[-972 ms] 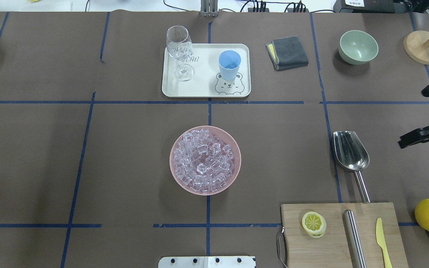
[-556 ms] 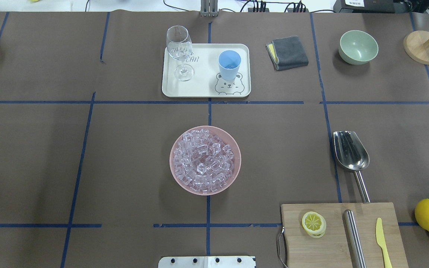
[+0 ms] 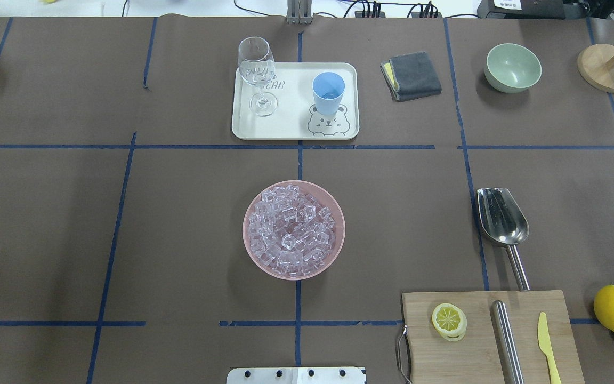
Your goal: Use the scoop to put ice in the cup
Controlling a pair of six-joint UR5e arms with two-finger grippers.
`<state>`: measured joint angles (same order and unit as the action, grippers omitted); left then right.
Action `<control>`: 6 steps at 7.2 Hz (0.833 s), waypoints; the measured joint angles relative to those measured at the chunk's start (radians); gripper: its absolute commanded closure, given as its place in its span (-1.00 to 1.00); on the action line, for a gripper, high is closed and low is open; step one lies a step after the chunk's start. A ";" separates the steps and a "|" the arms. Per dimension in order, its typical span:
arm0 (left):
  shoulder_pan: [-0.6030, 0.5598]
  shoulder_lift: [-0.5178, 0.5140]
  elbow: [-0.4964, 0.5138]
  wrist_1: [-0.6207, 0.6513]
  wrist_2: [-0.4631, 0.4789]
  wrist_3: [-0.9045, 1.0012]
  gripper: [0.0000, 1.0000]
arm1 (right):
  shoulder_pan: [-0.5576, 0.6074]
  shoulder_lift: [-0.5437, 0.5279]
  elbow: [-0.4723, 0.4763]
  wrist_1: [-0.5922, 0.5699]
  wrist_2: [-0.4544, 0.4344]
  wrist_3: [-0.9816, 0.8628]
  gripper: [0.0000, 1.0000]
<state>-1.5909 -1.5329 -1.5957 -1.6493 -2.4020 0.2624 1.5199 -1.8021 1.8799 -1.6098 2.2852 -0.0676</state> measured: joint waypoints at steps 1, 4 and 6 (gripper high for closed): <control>-0.001 0.005 0.000 0.001 0.002 0.000 -1.00 | 0.001 0.001 -0.010 0.000 0.001 0.001 -1.00; -0.002 0.018 0.001 0.003 0.004 0.003 -1.00 | 0.001 0.006 -0.017 0.001 0.002 0.006 -1.00; -0.003 0.020 -0.002 0.003 0.004 0.003 -1.00 | 0.000 0.007 -0.018 0.001 0.004 0.006 -1.00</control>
<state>-1.5936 -1.5129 -1.5977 -1.6460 -2.3976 0.2653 1.5203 -1.7949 1.8623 -1.6092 2.2889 -0.0614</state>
